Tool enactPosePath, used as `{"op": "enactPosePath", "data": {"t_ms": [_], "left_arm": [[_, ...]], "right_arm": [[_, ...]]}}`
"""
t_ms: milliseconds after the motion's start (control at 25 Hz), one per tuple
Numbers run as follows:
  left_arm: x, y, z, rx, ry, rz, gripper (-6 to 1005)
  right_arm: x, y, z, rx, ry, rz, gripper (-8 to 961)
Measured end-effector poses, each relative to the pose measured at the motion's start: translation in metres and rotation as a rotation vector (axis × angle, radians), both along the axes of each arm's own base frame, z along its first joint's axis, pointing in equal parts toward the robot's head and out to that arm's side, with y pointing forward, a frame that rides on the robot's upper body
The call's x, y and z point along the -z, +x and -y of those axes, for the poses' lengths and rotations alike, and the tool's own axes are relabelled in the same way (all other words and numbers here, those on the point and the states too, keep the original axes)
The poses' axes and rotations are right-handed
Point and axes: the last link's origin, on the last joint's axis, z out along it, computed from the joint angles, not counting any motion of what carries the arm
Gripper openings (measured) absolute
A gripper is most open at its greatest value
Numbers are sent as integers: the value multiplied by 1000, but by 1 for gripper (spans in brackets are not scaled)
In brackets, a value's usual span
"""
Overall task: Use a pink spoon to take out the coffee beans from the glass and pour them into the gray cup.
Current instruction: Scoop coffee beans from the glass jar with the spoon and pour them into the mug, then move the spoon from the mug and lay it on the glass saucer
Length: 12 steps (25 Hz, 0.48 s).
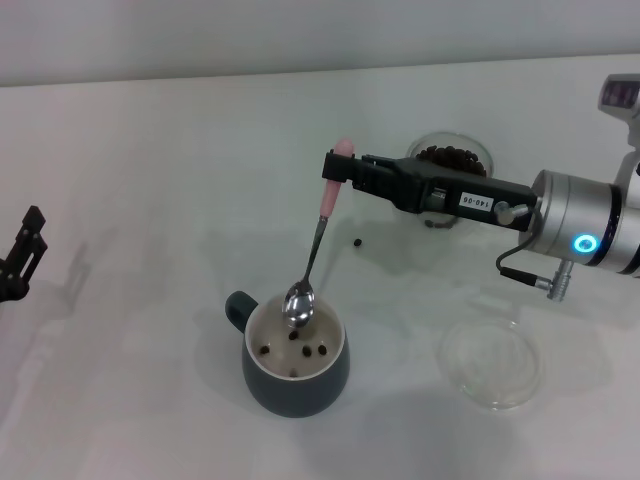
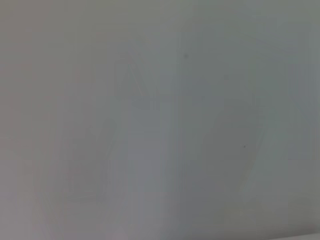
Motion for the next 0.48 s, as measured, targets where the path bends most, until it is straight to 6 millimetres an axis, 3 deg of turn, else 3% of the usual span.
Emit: {"op": "enactPosePath", "data": {"t_ms": [280,480], "left_arm": [[0,0,-1,-1,1,0,627],[-1,0,-2,0,3,0,627]], "right_arm": [[-14,-3,1,38,-44,-98,199],[-35,9,2,74,-13,-119,200]]}}
